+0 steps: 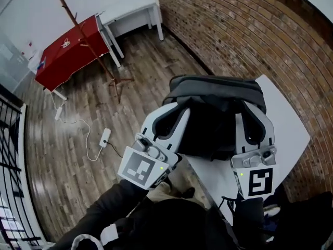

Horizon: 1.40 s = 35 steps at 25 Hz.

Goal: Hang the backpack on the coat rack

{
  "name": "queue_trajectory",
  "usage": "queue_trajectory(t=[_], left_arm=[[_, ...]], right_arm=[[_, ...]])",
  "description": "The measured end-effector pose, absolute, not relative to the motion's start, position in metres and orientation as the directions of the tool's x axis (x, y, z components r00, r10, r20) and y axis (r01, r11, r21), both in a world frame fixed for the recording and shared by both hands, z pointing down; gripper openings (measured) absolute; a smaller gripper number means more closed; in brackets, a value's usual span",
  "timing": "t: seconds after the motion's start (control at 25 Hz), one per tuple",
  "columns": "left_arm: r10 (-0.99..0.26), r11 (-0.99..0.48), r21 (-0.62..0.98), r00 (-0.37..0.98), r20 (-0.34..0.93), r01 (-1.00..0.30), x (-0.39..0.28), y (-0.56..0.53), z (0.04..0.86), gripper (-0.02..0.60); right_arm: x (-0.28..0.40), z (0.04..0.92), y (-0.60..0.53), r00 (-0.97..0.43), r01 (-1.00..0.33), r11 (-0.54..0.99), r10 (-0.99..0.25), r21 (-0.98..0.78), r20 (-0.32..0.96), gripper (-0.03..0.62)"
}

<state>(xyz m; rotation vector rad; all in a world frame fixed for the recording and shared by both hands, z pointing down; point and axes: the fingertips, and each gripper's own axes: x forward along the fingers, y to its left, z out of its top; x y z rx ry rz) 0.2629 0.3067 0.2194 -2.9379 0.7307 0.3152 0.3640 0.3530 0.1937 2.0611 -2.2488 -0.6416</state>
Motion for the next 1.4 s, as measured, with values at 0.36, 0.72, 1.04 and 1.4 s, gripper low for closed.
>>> queue_trajectory(t=[0.36, 0.72, 1.04, 1.4], left_arm=[[-0.631, -0.749, -0.057, 0.736, -0.245, -0.66, 0.125, 0.236, 0.209, 0.043], [-0.723, -0.644, -0.077, 0.639, -0.264, -0.761, 0.015, 0.171, 0.2, 0.043], [-0.779, -0.556, -0.112, 0.563, -0.274, -0.824, -0.071, 0.13, 0.201, 0.043], [-0.846, -0.481, -0.075, 0.485, -0.223, -0.874, -0.118, 0.089, 0.223, 0.043]], right_arm=[[0.233, 0.186, 0.259, -0.335, -0.913, 0.237, -0.9, 0.332, -0.28, 0.018], [0.125, 0.176, 0.177, -0.455, -0.875, 0.354, -0.834, 0.329, -0.313, 0.018], [0.04, 0.179, 0.125, -0.535, -0.837, 0.438, -0.78, 0.329, -0.324, 0.018], [-0.008, 0.199, 0.071, -0.602, -0.794, 0.529, -0.753, 0.299, -0.266, 0.018]])
